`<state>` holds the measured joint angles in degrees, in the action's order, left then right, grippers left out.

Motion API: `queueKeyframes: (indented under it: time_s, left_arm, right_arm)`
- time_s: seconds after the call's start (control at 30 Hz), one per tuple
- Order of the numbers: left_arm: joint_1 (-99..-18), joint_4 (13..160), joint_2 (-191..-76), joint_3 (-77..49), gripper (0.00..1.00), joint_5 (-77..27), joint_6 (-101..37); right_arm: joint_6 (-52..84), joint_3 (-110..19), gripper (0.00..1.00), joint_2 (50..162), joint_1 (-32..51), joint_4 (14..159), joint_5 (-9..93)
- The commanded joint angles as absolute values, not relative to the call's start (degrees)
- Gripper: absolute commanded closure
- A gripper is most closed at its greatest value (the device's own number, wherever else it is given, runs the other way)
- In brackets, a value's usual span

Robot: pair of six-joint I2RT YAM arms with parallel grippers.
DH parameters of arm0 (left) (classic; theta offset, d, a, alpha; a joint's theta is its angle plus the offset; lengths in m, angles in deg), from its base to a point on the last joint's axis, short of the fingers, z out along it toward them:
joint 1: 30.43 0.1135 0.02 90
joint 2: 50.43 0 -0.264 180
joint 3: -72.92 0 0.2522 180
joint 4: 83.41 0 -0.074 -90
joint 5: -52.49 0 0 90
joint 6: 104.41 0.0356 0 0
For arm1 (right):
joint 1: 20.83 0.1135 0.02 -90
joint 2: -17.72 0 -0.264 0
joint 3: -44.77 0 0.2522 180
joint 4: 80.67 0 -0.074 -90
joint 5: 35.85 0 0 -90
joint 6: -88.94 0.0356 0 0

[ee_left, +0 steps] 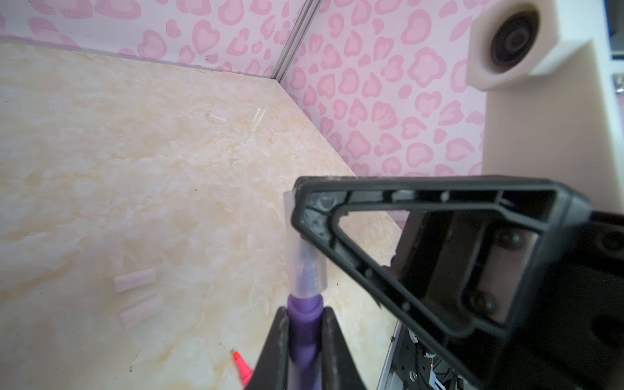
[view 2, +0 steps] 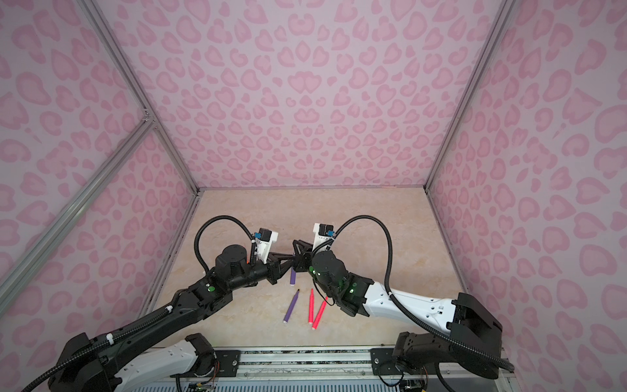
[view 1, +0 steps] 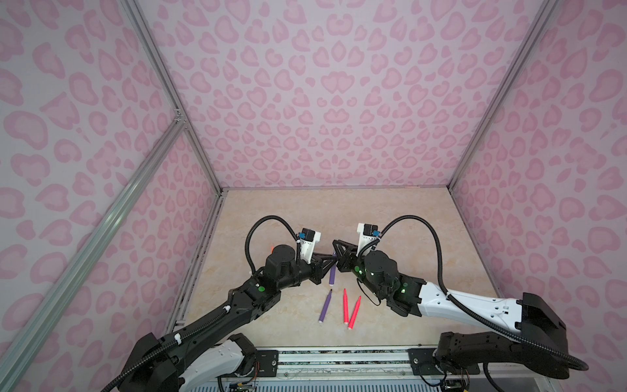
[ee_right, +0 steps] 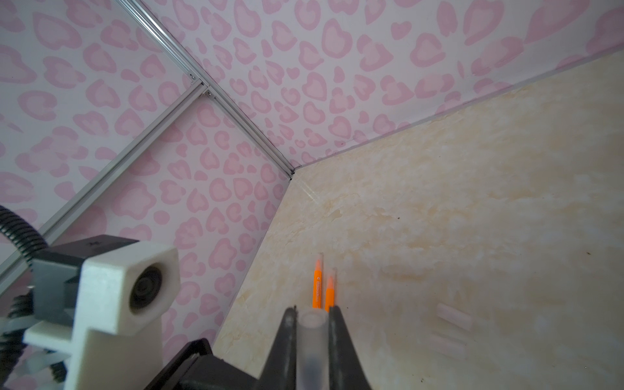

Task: Insert pens into pen caps
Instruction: Put on the pen cap to the pen.

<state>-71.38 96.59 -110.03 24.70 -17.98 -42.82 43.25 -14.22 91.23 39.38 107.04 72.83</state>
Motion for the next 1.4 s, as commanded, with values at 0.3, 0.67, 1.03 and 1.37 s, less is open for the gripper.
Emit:
queueKeyframes:
  time_s: [0.3, 0.67, 1.03, 1.37]
  left_arm:
    - [-71.43, 101.37, -110.07, 24.94, 0.96, -15.97, -42.81]
    - [-71.15, 102.93, -109.8, 25.55, 0.96, -14.62, -43.72]
    - [-70.73, 104.16, -109.58, 26.02, 0.96, -13.35, -44.56]
    - [-70.09, 104.54, -109.23, 26.47, 0.96, -13.58, -45.17]
  right_arm:
    - [42.1, -7.57, 1.0, 87.78, 36.97, 113.01, 58.71]
    - [41.79, -0.1, 1.0, 84.08, 34.3, 121.71, 49.77]
    - [42.24, 7.18, 1.0, 85.52, 37.25, 134.16, 46.91]
    - [41.94, 12.14, 1.0, 83.69, 39.69, 133.89, 51.95]
